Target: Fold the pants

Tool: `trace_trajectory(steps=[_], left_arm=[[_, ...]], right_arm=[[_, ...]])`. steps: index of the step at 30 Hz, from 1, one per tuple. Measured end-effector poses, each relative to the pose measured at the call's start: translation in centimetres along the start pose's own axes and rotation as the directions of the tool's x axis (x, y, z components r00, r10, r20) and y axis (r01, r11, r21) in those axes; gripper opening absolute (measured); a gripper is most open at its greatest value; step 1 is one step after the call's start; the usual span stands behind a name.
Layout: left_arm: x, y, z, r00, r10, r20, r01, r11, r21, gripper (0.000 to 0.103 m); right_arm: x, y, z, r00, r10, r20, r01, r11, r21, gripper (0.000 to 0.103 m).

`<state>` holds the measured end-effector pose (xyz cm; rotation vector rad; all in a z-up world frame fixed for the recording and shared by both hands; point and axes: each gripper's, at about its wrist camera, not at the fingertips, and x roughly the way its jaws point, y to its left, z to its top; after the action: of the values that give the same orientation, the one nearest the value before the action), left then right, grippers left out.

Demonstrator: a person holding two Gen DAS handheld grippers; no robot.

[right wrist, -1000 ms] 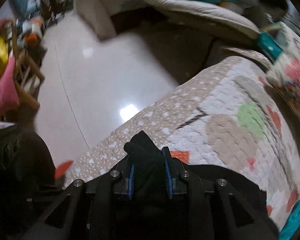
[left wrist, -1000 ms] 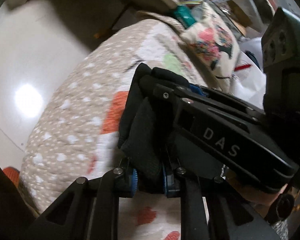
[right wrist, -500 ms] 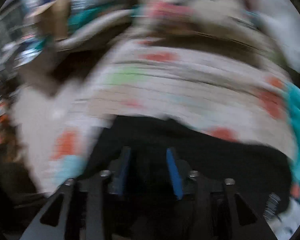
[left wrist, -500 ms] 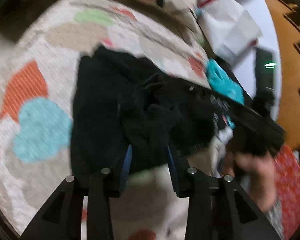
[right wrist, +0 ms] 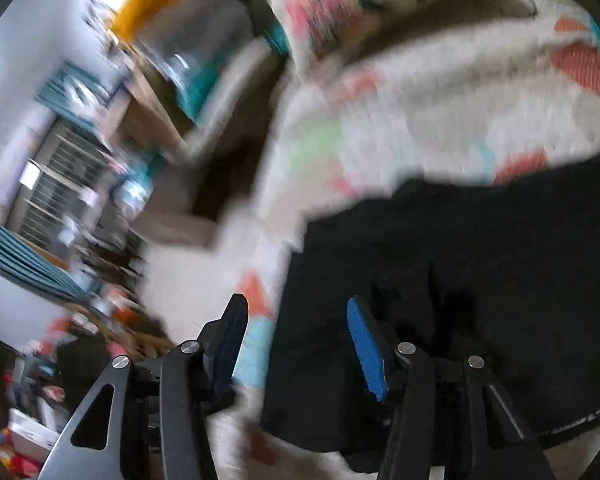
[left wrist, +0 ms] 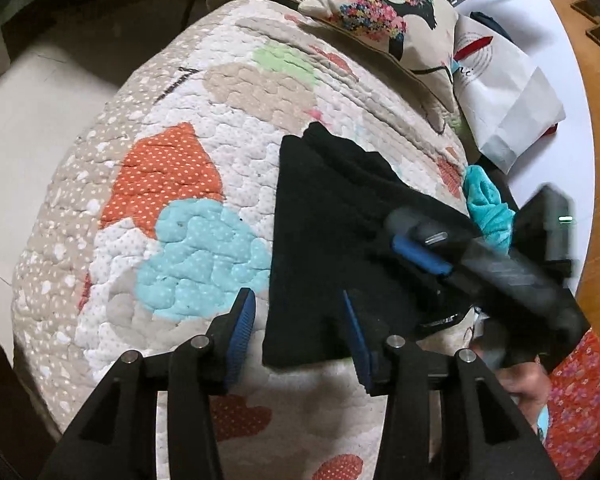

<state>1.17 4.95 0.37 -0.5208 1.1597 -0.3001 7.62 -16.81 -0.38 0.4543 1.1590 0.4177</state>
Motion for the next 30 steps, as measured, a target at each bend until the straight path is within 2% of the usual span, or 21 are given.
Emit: trace_trajectory(steps=[1, 2, 4, 6, 7, 8, 10, 13, 14, 15, 16, 18, 19, 20, 22, 23, 26, 30], left_arm=[[0.4, 0.0, 0.1, 1.000, 0.001, -0.004, -0.001, 1.000, 0.004, 0.043], [1.0, 0.0, 0.3, 1.000, 0.002, -0.007, -0.002, 1.000, 0.009, 0.043], [2.1, 0.0, 0.4, 1.000, 0.006, -0.015, -0.005, 1.000, 0.021, 0.043], [3.4, 0.2, 0.4, 0.999, -0.015, -0.040, 0.016, 1.000, 0.021, 0.043], [4.1, 0.2, 0.4, 0.998, -0.024, -0.050, 0.025, 1.000, 0.018, 0.043], [4.4, 0.0, 0.3, 0.998, -0.026, -0.052, 0.027, 0.999, 0.018, 0.045], [5.0, -0.5, 0.1, 0.999, -0.033, -0.036, 0.034, 0.999, 0.034, 0.052], [5.1, -1.0, -0.1, 0.999, -0.026, -0.026, 0.028, 0.997, 0.076, 0.054], [5.2, -1.1, -0.1, 1.000, -0.020, -0.024, 0.022, 0.996, 0.089, 0.050], [5.2, -1.1, -0.3, 1.000, 0.002, -0.020, 0.000, 0.994, 0.112, 0.033], [5.2, -1.1, -0.4, 0.999, 0.032, -0.015, -0.029, 0.989, 0.142, 0.025], [5.2, -0.7, -0.4, 1.000, 0.020, -0.016, -0.017, 0.989, 0.150, 0.016], [5.2, -0.4, -0.3, 1.000, 0.008, -0.022, -0.005, 0.990, 0.139, 0.015], [5.1, -0.1, -0.1, 1.000, -0.003, -0.028, 0.007, 0.992, 0.126, 0.014], [4.9, 0.5, 0.2, 0.999, -0.026, -0.045, 0.031, 0.995, 0.098, 0.012], [4.9, 0.7, 0.3, 0.998, -0.032, -0.051, 0.036, 0.995, 0.089, 0.011], [4.3, 1.7, 1.1, 0.997, -0.039, -0.059, 0.042, 0.997, 0.058, 0.009], [3.0, 3.9, 2.5, 0.999, -0.026, -0.029, 0.026, 1.000, -0.003, 0.009]], right_arm=[[0.3, -0.6, -0.1, 0.997, -0.082, 0.000, 0.082, 0.997, 0.001, 0.047], [0.0, -1.0, -0.1, 0.990, -0.137, 0.026, 0.137, 0.990, -0.010, 0.031], [-1.1, -0.8, 0.0, 0.979, -0.194, 0.062, 0.196, 0.980, -0.030, 0.031], [-2.4, 1.1, 0.5, 0.967, -0.229, 0.112, 0.240, 0.966, -0.100, 0.037], [-2.8, 1.9, 0.8, 0.970, -0.211, 0.121, 0.227, 0.964, -0.140, 0.043], [-2.8, 3.2, 1.4, 0.977, -0.180, 0.114, 0.199, 0.962, -0.187, 0.053], [-2.1, 5.3, 2.2, 0.984, -0.149, 0.101, 0.170, 0.954, -0.248, 0.063], [0.6, 7.8, 4.1, 0.988, -0.150, 0.039, 0.154, 0.921, -0.357, 0.069], [1.7, 8.2, 4.5, 0.985, -0.171, 0.023, 0.167, 0.908, -0.385, 0.069], [2.8, 8.9, 4.7, 0.980, -0.200, 0.009, 0.186, 0.892, -0.412, 0.069], [4.2, 9.3, 5.0, 0.974, -0.228, -0.012, 0.200, 0.877, -0.438, 0.069], [7.0, 10.0, 5.0, 0.959, -0.278, -0.053, 0.221, 0.852, -0.475, 0.069], [8.1, 10.2, 4.6, 0.953, -0.295, -0.073, 0.224, 0.845, -0.486, 0.054], [8.9, 10.2, 4.2, 0.941, -0.324, -0.097, 0.236, 0.834, -0.498, 0.024], [9.6, 10.7, 3.7, 0.934, -0.346, -0.085, 0.258, 0.821, -0.510, 0.019], [9.6, 10.8, 3.7, 0.940, -0.327, -0.099, 0.238, 0.834, -0.498, 0.011], [9.4, 12.0, 4.3, 0.957, -0.269, -0.108, 0.193, 0.871, -0.452, 0.011], [10.7, 13.8, 5.4, 0.960, -0.256, -0.112, 0.185, 0.881, -0.435, 0.011]])
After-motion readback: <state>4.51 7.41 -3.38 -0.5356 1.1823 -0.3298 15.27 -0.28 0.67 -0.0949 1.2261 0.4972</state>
